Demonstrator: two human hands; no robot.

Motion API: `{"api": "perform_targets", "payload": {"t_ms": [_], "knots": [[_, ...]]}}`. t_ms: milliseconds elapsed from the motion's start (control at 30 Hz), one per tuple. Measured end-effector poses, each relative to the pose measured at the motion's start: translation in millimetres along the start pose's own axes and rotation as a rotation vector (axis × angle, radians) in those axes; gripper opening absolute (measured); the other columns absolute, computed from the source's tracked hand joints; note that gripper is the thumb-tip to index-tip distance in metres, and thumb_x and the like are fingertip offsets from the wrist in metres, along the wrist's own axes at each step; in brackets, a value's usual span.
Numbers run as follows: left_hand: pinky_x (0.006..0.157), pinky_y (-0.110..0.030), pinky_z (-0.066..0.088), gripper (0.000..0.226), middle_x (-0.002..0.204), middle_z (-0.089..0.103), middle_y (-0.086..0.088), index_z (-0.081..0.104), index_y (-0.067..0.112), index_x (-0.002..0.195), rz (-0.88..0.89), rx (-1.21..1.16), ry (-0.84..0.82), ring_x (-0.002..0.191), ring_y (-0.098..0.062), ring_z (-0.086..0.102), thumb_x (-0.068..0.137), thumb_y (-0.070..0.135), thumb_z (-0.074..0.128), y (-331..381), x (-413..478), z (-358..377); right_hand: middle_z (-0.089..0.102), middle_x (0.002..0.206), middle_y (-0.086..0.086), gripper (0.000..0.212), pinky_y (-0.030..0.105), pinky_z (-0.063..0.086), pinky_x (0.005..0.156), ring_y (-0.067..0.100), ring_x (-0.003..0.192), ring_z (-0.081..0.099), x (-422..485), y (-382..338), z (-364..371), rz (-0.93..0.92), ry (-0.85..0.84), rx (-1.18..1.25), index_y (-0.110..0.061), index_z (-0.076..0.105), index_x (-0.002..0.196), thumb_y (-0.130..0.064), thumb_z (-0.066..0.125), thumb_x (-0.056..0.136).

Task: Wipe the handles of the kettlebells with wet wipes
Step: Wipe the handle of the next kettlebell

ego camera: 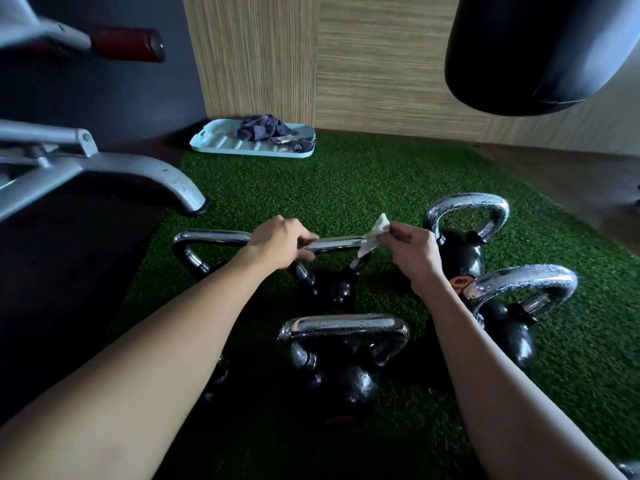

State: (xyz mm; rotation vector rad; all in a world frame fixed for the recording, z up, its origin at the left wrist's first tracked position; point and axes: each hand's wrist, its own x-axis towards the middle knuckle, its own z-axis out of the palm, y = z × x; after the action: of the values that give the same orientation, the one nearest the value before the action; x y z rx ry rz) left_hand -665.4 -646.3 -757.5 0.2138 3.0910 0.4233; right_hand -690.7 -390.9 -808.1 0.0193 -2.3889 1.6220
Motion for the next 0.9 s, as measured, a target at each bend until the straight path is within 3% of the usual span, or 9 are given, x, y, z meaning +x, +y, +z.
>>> {"api": "perform_targets", "payload": {"t_ms": [100, 200, 233, 367, 500, 600, 667, 800, 900], "knots": [[0.051, -0.023, 0.036, 0.052, 0.071, 0.064, 0.011, 0.073, 0.041, 0.118, -0.130, -0.263, -0.052, 0.058, -0.008, 0.050, 0.082, 0.075, 0.060, 2, -6, -9, 0.079, 0.099, -0.010, 0.026, 0.016, 0.045, 0.063, -0.009, 0.061, 0.059, -5, -19, 3, -0.081, -0.059, 0.078, -0.029, 0.078, 0.110, -0.017, 0.079, 0.087], [0.095, -0.035, 0.041, 0.060, 0.101, 0.073, 0.014, 0.078, 0.034, 0.102, -0.273, -0.693, -0.030, 0.092, -0.011, 0.055, 0.079, 0.083, 0.052, 15, -16, -12, 0.079, 0.103, -0.004, 0.033, 0.017, 0.044, 0.058, -0.006, 0.055, 0.057, -14, -32, 15, -0.140, -0.088, 0.088, -0.018, 0.076, 0.119, -0.016, 0.080, 0.087], [0.101, -0.039, 0.039, 0.058, 0.106, 0.074, 0.013, 0.078, 0.035, 0.101, -0.283, -0.757, -0.040, 0.098, -0.012, 0.055, 0.079, 0.083, 0.054, 18, -19, -12, 0.079, 0.102, -0.004, 0.033, 0.018, 0.045, 0.056, -0.005, 0.053, 0.057, -16, -37, 20, -0.161, -0.107, 0.080, -0.018, 0.076, 0.119, -0.015, 0.080, 0.086], [0.075, -0.031, 0.044, 0.039, 0.088, 0.076, 0.012, 0.077, 0.035, 0.092, -0.307, -0.988, -0.079, 0.079, -0.011, 0.053, 0.076, 0.070, 0.071, 24, -29, -10, 0.076, 0.096, -0.015, 0.026, 0.007, 0.048, 0.066, -0.014, 0.072, 0.066, -26, -60, 36, -0.291, -0.148, -0.024, -0.023, 0.078, 0.112, -0.017, 0.080, 0.086], [0.072, -0.031, 0.038, 0.052, 0.106, 0.078, 0.007, 0.081, 0.030, 0.102, -0.259, -1.127, -0.143, 0.090, -0.012, 0.051, 0.064, 0.065, 0.080, 15, -27, -7, 0.075, 0.095, -0.018, 0.025, 0.004, 0.048, 0.070, -0.016, 0.081, 0.066, -30, -69, 38, -0.283, -0.128, -0.053, -0.024, 0.080, 0.108, -0.020, 0.082, 0.084], [0.071, -0.029, 0.040, 0.062, 0.095, 0.079, 0.010, 0.080, 0.029, 0.104, -0.269, -1.122, -0.091, 0.088, -0.010, 0.055, 0.053, 0.065, 0.085, 8, -27, -4, 0.076, 0.101, -0.016, 0.036, 0.013, 0.055, 0.075, -0.005, 0.086, 0.072, -28, -66, 34, -0.247, -0.217, -0.105, -0.027, 0.078, 0.111, -0.020, 0.087, 0.077], [0.079, -0.025, 0.044, 0.065, 0.091, 0.077, 0.017, 0.077, 0.035, 0.103, -0.244, -1.045, 0.007, 0.089, -0.006, 0.060, 0.048, 0.070, 0.083, 1, -28, -4, 0.075, 0.112, -0.014, 0.046, 0.012, 0.052, 0.077, 0.004, 0.096, 0.072, -20, -65, 28, -0.241, -0.227, -0.273, -0.031, 0.074, 0.120, -0.021, 0.087, 0.077], [0.070, -0.004, 0.043, 0.051, 0.108, 0.073, 0.022, 0.073, 0.034, 0.119, -0.112, -0.772, 0.253, 0.098, 0.006, 0.065, 0.073, 0.052, 0.084, -13, -26, -5, 0.063, 0.138, -0.006, 0.061, 0.029, 0.047, 0.100, 0.016, 0.124, 0.062, 9, -68, 26, -0.232, -0.381, -0.666, -0.032, 0.063, 0.136, -0.032, 0.085, 0.078], [0.078, 0.004, 0.044, 0.049, 0.118, 0.070, 0.019, 0.074, 0.027, 0.121, 0.003, -0.641, 0.327, 0.108, 0.002, 0.066, 0.076, 0.043, 0.086, -15, -19, -3, 0.071, 0.124, -0.001, 0.043, 0.038, 0.053, 0.095, 0.023, 0.113, 0.066, 20, -62, 39, -0.228, -0.535, -0.848, -0.027, 0.073, 0.122, -0.037, 0.083, 0.081]]}}
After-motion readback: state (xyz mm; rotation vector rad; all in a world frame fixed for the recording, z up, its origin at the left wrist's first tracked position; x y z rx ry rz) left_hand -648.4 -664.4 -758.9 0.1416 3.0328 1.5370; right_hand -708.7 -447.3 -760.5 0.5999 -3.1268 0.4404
